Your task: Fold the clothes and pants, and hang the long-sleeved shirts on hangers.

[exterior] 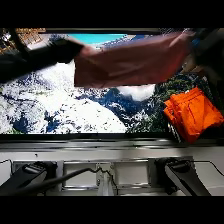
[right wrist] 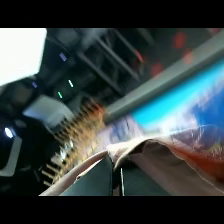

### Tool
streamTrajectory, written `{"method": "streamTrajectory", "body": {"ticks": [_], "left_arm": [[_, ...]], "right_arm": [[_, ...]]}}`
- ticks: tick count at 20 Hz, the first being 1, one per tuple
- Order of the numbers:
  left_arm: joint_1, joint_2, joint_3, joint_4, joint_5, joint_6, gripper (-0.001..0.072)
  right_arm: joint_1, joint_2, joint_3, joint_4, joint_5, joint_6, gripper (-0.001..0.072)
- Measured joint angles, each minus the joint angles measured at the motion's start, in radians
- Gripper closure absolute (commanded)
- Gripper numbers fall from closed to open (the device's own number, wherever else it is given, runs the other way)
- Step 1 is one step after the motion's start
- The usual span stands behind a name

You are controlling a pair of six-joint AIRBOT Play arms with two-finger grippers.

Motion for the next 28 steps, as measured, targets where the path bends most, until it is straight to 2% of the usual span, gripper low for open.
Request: {"method": "streamTrajectory", "body": {"ticks": [6, 12, 21, 25, 28], "left_arm": [[-0.006, 0.076, 0.156, 0.071, -0.148, -0.076, 0.0690], [-0.007, 0.179, 0.177, 0.088, -0.303, -0.142, 0.0690], [-0.015, 0.226, 0.121, 0.118, -0.759, -0.284, 0.0689], [-0.018, 0.192, 0.023, 0.174, -0.815, -0.301, 0.0689], [-0.018, 0.078, -0.044, 0.226, -0.792, -0.263, 0.0689]], "right_arm": [[-0.026, 0.048, 0.217, -0.003, 0.226, -0.157, 0.0692], [-0.030, 0.148, 0.269, 0.001, 0.407, -0.212, 0.0692], [-0.031, 0.172, 0.274, 0.076, 0.821, -0.240, 0.0693], [-0.030, 0.130, 0.201, 0.066, 0.885, -0.249, 0.0694], [-0.030, 0.030, 0.089, 0.048, 0.814, -0.281, 0.0694]]}}
